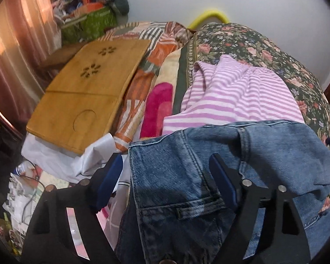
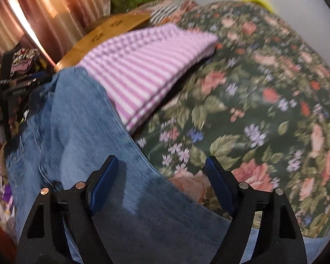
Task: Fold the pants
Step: 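Lower both tools onto the jeans and close both grippers on the waistband and hem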
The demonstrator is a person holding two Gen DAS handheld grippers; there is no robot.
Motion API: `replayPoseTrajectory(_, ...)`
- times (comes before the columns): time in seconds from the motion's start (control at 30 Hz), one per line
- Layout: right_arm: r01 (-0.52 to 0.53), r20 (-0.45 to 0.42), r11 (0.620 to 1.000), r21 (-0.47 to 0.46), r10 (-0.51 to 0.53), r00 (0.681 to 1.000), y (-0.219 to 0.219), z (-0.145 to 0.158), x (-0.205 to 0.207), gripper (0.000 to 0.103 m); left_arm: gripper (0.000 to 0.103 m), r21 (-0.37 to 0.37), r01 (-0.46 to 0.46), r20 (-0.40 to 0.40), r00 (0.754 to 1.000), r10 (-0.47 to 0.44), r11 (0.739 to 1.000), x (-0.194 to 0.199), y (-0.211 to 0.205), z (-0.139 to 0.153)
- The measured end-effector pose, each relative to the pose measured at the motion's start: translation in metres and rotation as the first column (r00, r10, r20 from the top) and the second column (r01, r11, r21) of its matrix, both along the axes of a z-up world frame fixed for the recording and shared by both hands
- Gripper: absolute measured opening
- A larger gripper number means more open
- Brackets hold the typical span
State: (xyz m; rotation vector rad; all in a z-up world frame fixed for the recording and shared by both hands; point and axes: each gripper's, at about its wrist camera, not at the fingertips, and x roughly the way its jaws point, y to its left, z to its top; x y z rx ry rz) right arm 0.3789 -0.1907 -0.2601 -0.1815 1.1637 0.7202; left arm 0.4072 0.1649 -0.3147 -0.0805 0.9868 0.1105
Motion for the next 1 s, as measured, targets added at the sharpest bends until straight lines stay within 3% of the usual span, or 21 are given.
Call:
replayPoseTrajectory(0.2, -0.052, -0.06, 0.997, -0.055, 0.049, 0.997, -0.011, -0.019, 0.002, 0.077, 0.081, -0.064, -0.005, -0.035, 0.999, 0.002, 0.998, 0.009, 0.011, -0.013)
replayPoseTrajectory(0.3, -0.061, -0.118, 0.998, -0.02, 0.059, 0.991, -0.015, -0.023, 0.001, 0.068, 0.081, -0.096, -0.003, -0.058, 0.998, -0.002, 0.995, 0.013, 0.013, -0.019)
replayPoseTrajectory(0.53, -0.094, -0.15, 0.995, -0.016, 0.091, 0.985, -0.029, -0.016, -0.007, 0.066, 0.061, -0.197, 0.007, -0.087, 0.996, -0.024, 0.98, 0.016, 0.015, -0.027)
replayPoseTrajectory(0.77, -0.09, -0.194, 0.996, -0.006, 0.087, 0.977, -0.052, -0.015, -0.01, 0.066, 0.031, -0.175, 0.035, -0.047, 0.998, -0.043, 0.984, 0.01, 0.004, -0.013)
replayPoseTrajectory(0.9, -0.049, -0.234, 0.998, 0.033, 0.055, 0.971, -0.058, -0.028, -0.006, 0.065, 0.025, -0.14, 0.058, -0.002, 0.998, -0.059, 0.988, 0.003, -0.006, 0.003)
replayPoseTrajectory(1.0, -0.031, -0.232, 0.998, 0.049, 0.042, 0.972, -0.06, -0.028, -0.006, 0.055, 0.024, -0.139, 0.062, 0.019, 0.998, -0.06, 0.988, -0.002, -0.006, 0.012)
